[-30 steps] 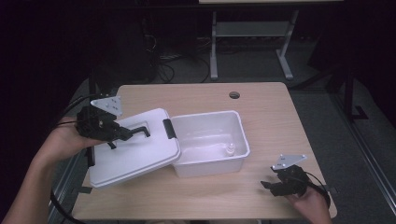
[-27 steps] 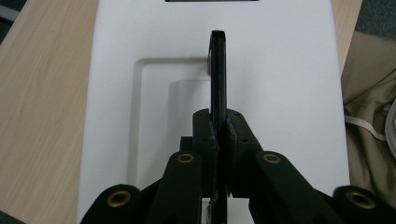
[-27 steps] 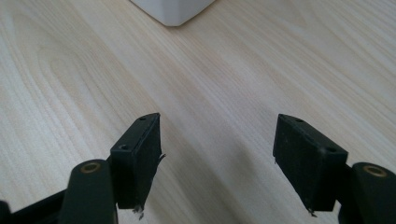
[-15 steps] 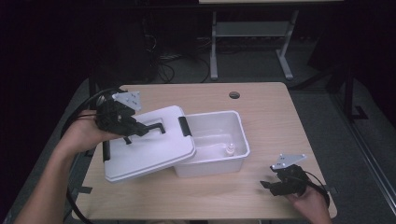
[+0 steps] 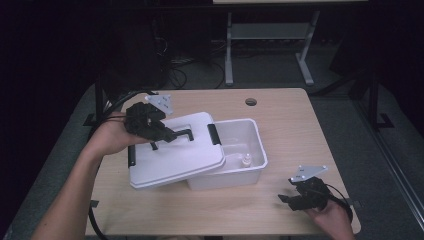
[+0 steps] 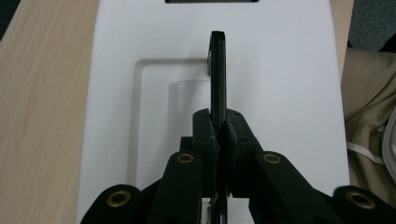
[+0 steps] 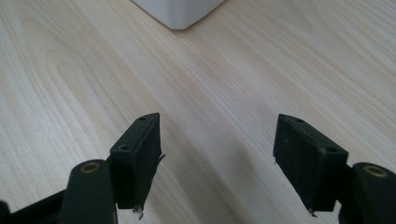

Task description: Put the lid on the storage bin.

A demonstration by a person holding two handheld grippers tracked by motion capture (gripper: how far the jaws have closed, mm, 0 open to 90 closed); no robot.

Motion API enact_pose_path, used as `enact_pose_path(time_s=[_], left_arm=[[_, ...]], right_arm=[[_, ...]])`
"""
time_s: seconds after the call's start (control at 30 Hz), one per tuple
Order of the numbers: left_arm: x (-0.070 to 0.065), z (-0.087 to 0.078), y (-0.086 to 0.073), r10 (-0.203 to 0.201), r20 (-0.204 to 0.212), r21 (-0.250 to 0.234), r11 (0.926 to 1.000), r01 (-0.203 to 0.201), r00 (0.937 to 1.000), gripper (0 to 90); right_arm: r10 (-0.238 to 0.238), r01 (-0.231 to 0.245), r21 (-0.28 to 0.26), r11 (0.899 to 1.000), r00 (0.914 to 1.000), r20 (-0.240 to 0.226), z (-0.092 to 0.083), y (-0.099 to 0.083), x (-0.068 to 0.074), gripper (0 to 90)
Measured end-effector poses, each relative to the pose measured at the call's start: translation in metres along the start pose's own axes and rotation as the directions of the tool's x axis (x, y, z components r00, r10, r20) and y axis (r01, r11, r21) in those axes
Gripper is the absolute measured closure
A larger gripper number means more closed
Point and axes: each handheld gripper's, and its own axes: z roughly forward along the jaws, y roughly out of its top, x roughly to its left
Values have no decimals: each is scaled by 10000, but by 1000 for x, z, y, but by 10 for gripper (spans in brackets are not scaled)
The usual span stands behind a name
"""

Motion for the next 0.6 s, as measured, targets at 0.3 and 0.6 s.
enact_pose_path(time_s=[0.3,0.6], left_arm=[[5,10,17,152,72,13,9999,-153,9999,843],[8,20,32,401,197,-80,9992,-400,9990,843]], right_arm=[[35,-35,-38,10000,10000,-42,1,0,-2,315],[73,-73,14,10000,9999,-78,1,0,-1,315]])
